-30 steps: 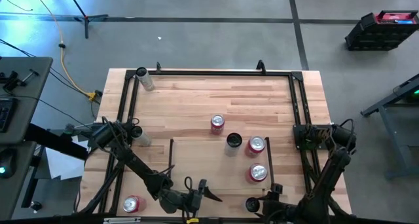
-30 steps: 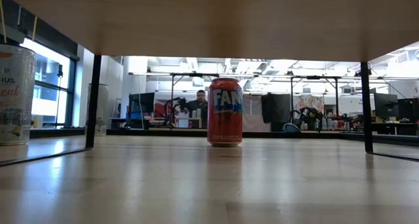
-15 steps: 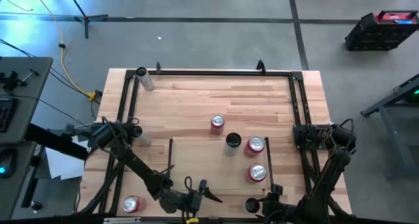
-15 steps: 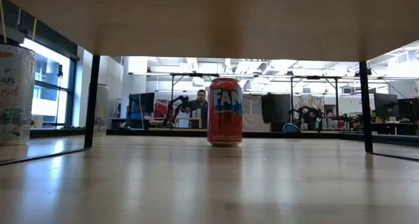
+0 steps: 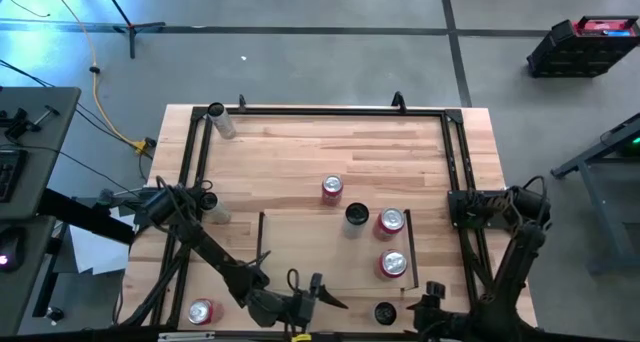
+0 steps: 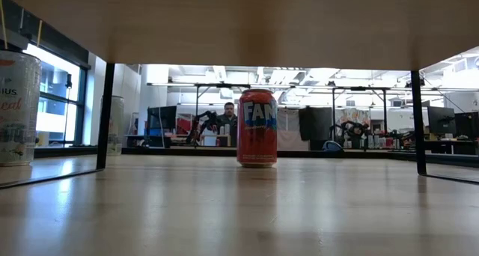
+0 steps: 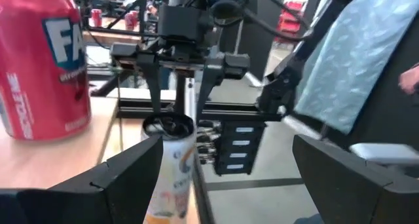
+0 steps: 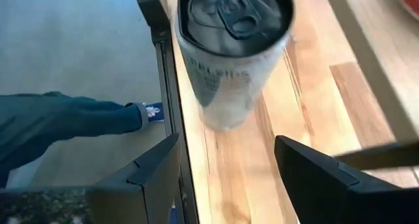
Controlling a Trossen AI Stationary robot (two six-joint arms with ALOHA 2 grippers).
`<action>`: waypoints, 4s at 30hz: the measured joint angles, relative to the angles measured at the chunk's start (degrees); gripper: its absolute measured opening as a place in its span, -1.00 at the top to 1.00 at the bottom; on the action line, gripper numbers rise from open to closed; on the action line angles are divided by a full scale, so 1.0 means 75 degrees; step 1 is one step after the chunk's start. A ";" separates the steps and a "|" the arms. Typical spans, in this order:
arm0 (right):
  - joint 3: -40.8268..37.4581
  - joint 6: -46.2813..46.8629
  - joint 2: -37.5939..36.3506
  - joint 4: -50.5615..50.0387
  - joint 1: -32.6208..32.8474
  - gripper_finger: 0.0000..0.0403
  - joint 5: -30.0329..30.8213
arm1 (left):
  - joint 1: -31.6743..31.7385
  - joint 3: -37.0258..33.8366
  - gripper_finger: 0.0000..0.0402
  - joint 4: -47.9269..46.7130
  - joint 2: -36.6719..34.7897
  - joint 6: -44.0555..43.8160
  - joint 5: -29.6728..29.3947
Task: Place canned beverage on shelf
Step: Put the bottom white yellow soda can on the shelf aligned with the white yellow soda can
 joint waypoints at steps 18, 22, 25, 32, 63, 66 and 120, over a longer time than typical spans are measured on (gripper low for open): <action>0.0003 0.0789 -0.0316 -0.0637 0.0619 -0.15 0.0286 | 0.0355 0.3485 -0.66 -0.2946 0.1483 -0.0552 -0.0775; 0.0003 0.0789 -0.0316 -0.0634 0.0624 -0.15 0.0289 | 0.0468 0.3695 -0.66 -0.3143 0.1726 -0.0506 -0.0864; 0.0003 0.0789 -0.0316 -0.0634 0.0628 -0.15 0.0292 | 0.0457 0.3695 -0.66 -0.3180 0.1815 -0.0545 -0.1035; 0.0003 0.0789 -0.0316 -0.0636 0.0628 -0.15 0.0354 | 0.0364 0.3700 -0.66 -0.3479 0.1836 -0.0491 -0.1748; 0.0003 0.0815 -0.0310 -0.0567 0.0628 -0.15 0.0496 | 0.0701 0.3703 -0.66 -0.2867 0.2320 -0.0483 -0.0959; 0.0003 0.0812 -0.0310 -0.0565 0.0628 -0.15 0.0496 | 0.0578 0.3814 -0.66 -0.2966 0.2322 -0.0242 -0.1289; 0.0003 0.0812 -0.0305 -0.0563 0.0660 -0.15 0.0504 | -0.0071 0.6562 -0.66 -0.4694 0.3375 0.0165 -0.2713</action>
